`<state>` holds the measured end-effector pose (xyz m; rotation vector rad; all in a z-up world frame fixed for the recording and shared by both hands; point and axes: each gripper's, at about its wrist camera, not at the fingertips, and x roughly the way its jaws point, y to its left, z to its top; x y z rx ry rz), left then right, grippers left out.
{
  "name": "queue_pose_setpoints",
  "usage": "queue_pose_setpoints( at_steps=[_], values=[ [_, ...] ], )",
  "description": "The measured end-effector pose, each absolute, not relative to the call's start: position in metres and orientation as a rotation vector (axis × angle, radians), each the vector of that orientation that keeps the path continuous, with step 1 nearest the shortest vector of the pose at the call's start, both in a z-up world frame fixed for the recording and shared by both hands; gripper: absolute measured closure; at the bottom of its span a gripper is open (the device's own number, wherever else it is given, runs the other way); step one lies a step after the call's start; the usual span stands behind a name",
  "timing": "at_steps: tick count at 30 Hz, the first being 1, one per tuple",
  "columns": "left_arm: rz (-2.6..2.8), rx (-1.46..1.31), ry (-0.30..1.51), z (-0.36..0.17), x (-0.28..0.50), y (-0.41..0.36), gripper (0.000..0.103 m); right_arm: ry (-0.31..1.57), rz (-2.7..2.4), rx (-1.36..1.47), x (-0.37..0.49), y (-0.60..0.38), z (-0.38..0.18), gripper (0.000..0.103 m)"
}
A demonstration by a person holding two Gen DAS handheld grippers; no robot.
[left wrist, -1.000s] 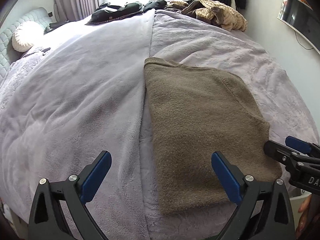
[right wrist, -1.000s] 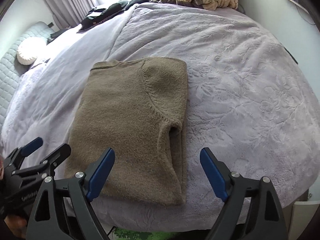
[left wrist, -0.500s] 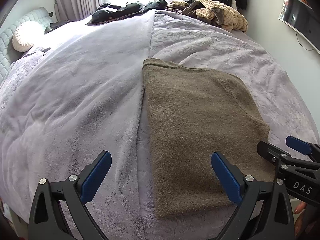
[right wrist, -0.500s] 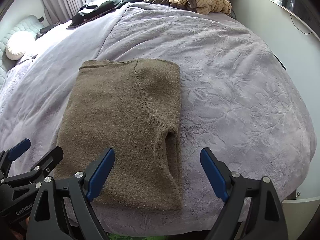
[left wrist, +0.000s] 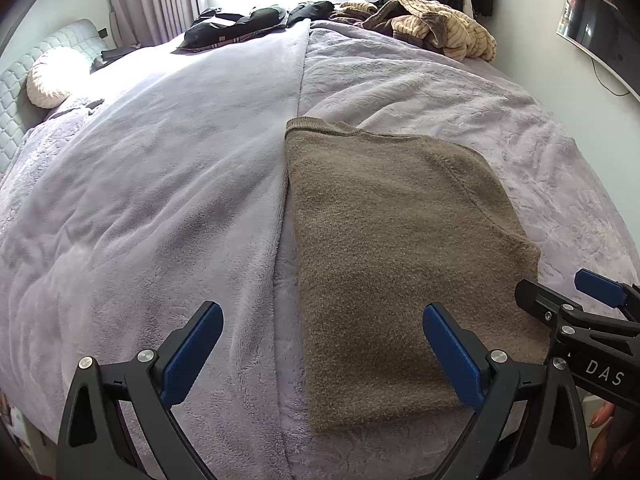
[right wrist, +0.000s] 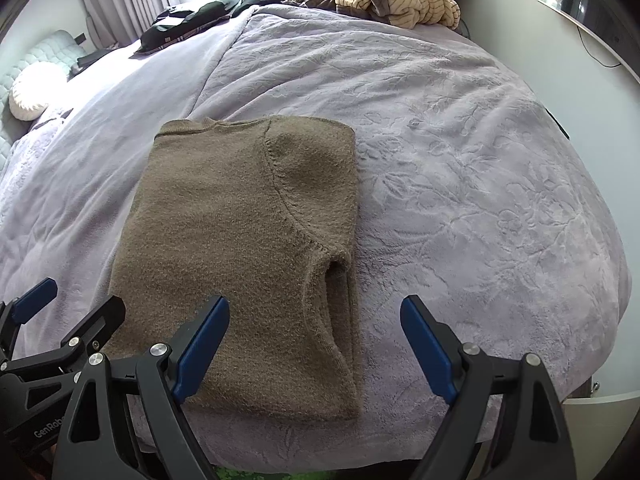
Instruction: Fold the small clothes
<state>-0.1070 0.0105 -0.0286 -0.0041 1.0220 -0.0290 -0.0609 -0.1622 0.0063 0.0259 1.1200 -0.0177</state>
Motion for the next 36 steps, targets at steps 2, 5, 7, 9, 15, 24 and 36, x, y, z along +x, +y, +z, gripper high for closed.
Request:
queue_pose_setpoints(
  at_steps=[2, 5, 7, 9, 15, 24, 36],
  values=[
    [-0.031, -0.004, 1.022, -0.0288, -0.1069, 0.0105, 0.003, 1.121, -0.017, 0.024, -0.0605, -0.1628, 0.0061, 0.014],
    [-0.027, -0.005, 1.025, -0.0288, -0.1071, 0.0104, 0.003, 1.121, -0.017, 0.026, -0.0606, -0.1632, 0.0057, 0.014],
    [-0.026, -0.008, 1.026, -0.0287, -0.1077, 0.0105, 0.003, 1.121, -0.016, 0.024, -0.0606, -0.1628, 0.0057, 0.014],
    [-0.024, -0.013, 1.028, -0.0287, -0.108, 0.011, 0.003, 1.121, -0.017, 0.024, -0.0613, -0.1627, 0.0059, 0.014],
    [-0.012, -0.01, 1.03, -0.0293, -0.1089, 0.0126, 0.002, 1.122, -0.016, 0.028, -0.0621, -0.1624, 0.0054, 0.014],
    [0.001, -0.01, 1.042, -0.0323, -0.1061, 0.0165, 0.002, 1.121, -0.018, 0.027, -0.0622, -0.1614, 0.005, 0.014],
    [0.003, 0.0, 1.04, -0.0322, -0.1068, 0.0158, 0.002, 1.121, -0.016, 0.026, -0.0658, -0.157, 0.0049, 0.014]
  ],
)
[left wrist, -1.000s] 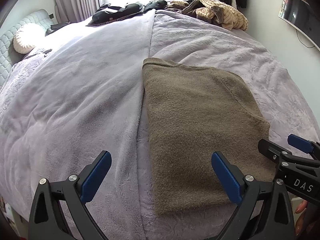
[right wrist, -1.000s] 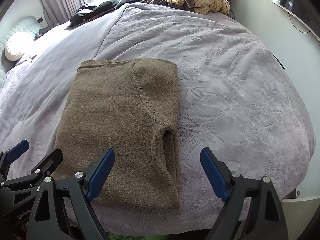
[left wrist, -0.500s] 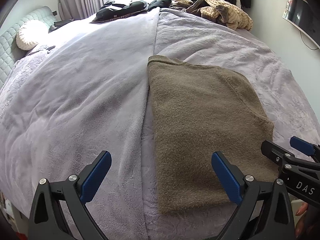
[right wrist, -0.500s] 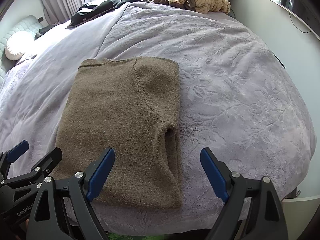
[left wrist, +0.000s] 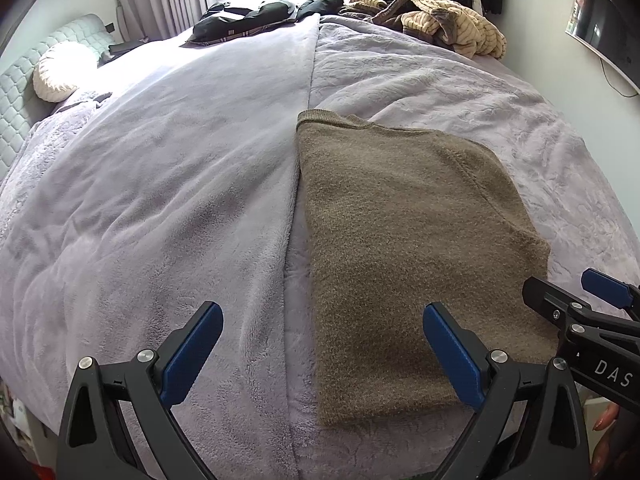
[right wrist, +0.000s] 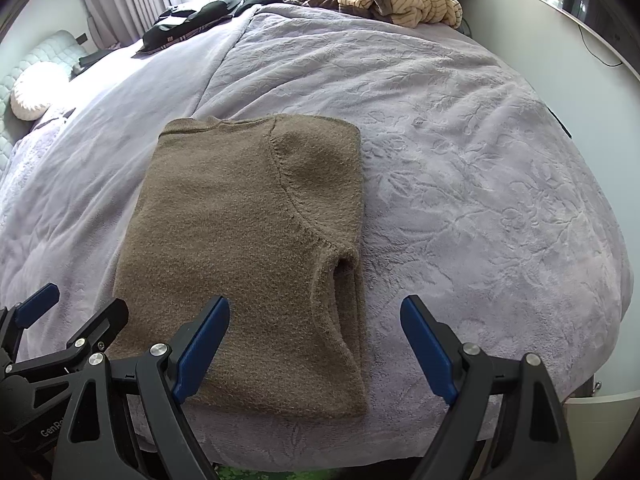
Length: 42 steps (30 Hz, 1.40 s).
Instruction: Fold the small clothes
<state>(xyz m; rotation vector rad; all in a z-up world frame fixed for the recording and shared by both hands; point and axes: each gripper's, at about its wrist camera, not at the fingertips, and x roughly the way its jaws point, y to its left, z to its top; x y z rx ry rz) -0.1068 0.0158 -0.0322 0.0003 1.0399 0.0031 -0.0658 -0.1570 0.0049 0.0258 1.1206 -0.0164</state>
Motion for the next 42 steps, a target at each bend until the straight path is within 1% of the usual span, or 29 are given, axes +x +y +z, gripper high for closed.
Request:
queue_pose_setpoints(
  at_steps=[28, 42],
  values=[
    [0.009, 0.02, 1.026, -0.0286, -0.1104, 0.0139, 0.002, 1.121, -0.012, 0.026, -0.0663, -0.1567, 0.0056, 0.014],
    [0.01, -0.017, 1.013, -0.0286, -0.1139, 0.0198, 0.002, 1.123, -0.013, 0.024, -0.0672, -0.1539, 0.0052, 0.014]
  ],
)
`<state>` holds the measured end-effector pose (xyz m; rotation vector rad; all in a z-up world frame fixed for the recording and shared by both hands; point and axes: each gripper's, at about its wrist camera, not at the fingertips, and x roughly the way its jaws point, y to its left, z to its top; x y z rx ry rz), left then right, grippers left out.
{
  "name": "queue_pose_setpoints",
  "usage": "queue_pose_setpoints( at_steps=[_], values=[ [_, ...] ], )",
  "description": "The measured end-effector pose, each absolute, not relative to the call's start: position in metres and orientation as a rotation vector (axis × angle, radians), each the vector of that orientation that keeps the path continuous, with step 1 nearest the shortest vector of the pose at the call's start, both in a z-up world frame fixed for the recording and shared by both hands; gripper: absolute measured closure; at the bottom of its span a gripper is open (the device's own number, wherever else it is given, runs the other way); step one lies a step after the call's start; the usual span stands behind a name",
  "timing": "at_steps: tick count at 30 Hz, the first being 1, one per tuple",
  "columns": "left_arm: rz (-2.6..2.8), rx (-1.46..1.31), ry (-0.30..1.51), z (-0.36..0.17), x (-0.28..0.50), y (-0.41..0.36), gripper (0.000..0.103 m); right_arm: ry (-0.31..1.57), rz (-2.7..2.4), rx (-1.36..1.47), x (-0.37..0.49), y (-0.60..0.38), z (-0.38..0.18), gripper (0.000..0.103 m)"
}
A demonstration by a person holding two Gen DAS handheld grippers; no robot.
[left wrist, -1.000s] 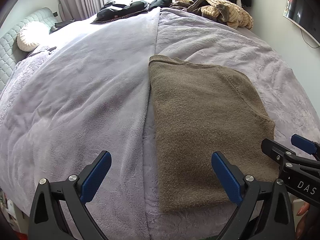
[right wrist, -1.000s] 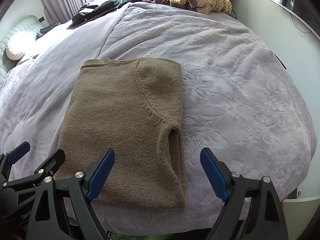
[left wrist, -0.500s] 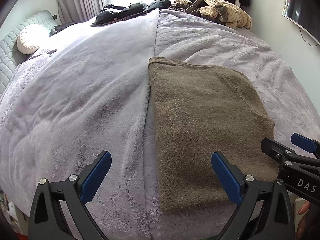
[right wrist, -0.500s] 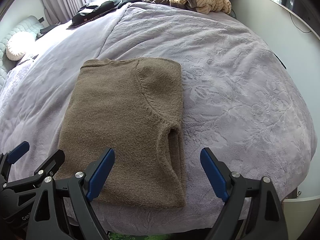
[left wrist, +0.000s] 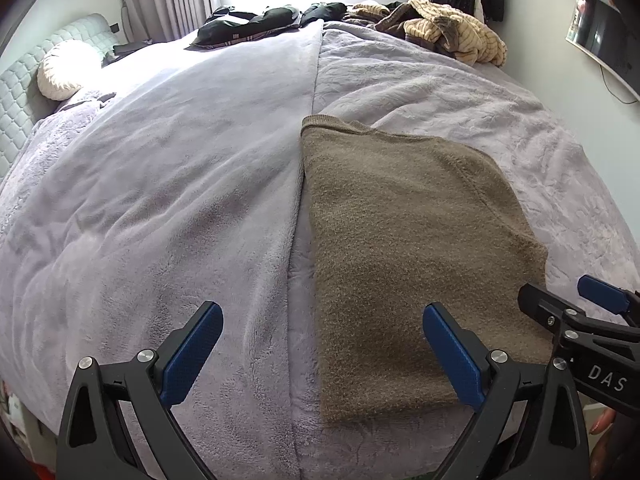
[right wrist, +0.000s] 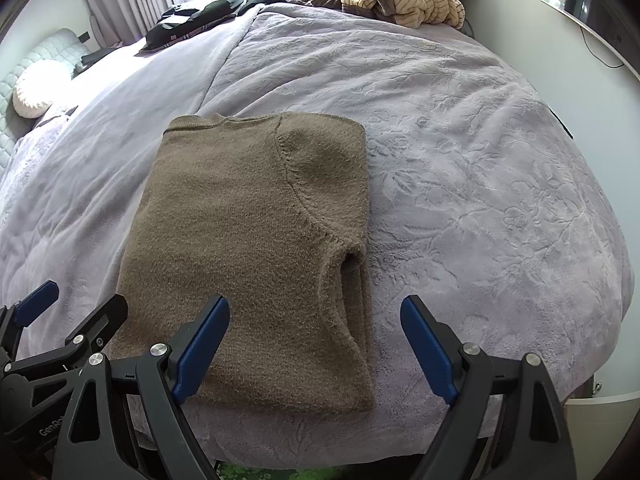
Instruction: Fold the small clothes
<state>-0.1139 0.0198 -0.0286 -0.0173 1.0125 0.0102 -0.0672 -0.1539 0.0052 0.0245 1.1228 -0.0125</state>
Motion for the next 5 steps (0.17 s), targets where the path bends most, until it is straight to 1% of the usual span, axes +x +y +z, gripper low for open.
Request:
queue_pose_setpoints(
  at_steps=[5],
  values=[
    [0.0, -0.009, 1.011, -0.0274, -0.1148, 0.0186, 0.002, 1.122, -0.013, 0.023, -0.0682, -0.1523, 0.005, 0.014]
  ],
)
